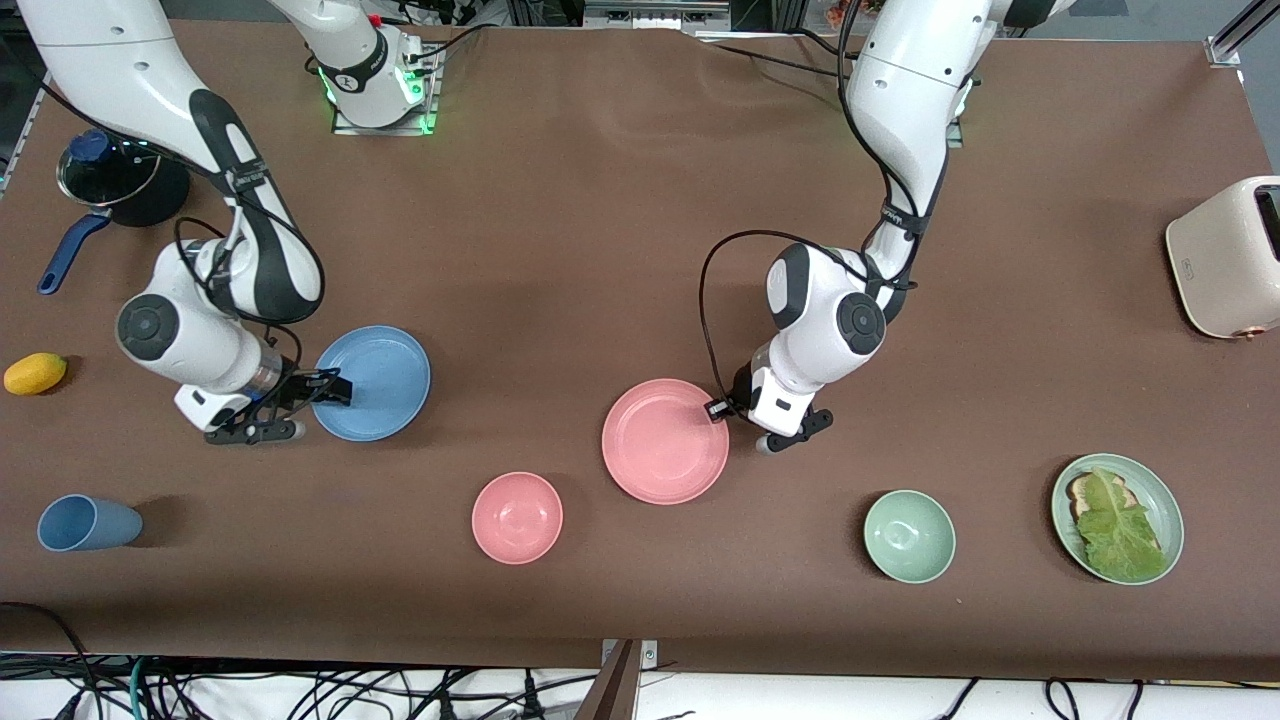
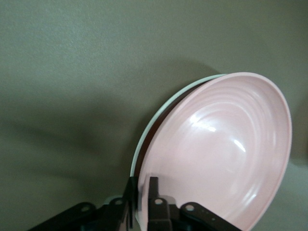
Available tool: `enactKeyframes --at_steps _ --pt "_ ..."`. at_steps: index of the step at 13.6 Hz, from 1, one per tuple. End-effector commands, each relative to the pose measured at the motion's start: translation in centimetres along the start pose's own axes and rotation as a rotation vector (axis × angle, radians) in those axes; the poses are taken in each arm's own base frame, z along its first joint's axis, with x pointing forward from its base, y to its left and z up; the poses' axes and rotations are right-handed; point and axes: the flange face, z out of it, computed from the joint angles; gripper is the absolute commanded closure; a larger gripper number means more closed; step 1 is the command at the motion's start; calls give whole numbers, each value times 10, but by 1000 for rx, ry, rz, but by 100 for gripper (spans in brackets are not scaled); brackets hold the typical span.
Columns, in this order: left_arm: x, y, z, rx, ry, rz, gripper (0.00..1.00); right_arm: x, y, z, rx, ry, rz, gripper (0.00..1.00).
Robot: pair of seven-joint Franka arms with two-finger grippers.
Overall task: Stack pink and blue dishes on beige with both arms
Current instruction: 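Lower the pink plate onto the beige plate while the right gripper reaches the blue plate, then open and withdraw the left gripper while the right gripper grasps the blue plate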
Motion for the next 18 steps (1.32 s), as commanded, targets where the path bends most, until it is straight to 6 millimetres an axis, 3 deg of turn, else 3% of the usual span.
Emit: enactKeyframes --at_steps 1,3,4,6,10,13,16,18 --pt "6 5 -1 -20 13 -7 26 -13 6 0 -5 15 -16 0" --pt "9 7 -8 -26 19 -11 0 -16 6 3 -5 8 -19 1" --pt "11 10 -14 -33 19 -11 0 -18 8 5 -4 3 -15 3" --pt "18 18 -48 -17 -21 25 0 -19 11 7 -5 -2 -15 13" --pt "57 18 -133 228 -110 179 0 -23 22 14 1 -18 -21 42" --pt "89 -4 -169 291 -149 335 0 -22 22 13 1 -16 -12 67" --pt "136 -53 -218 287 -153 424 0 -24 22 13 3 -30 -9 88" --pt "158 -84 -238 306 -163 481 0 -23 21 12 4 -33 -10 100"
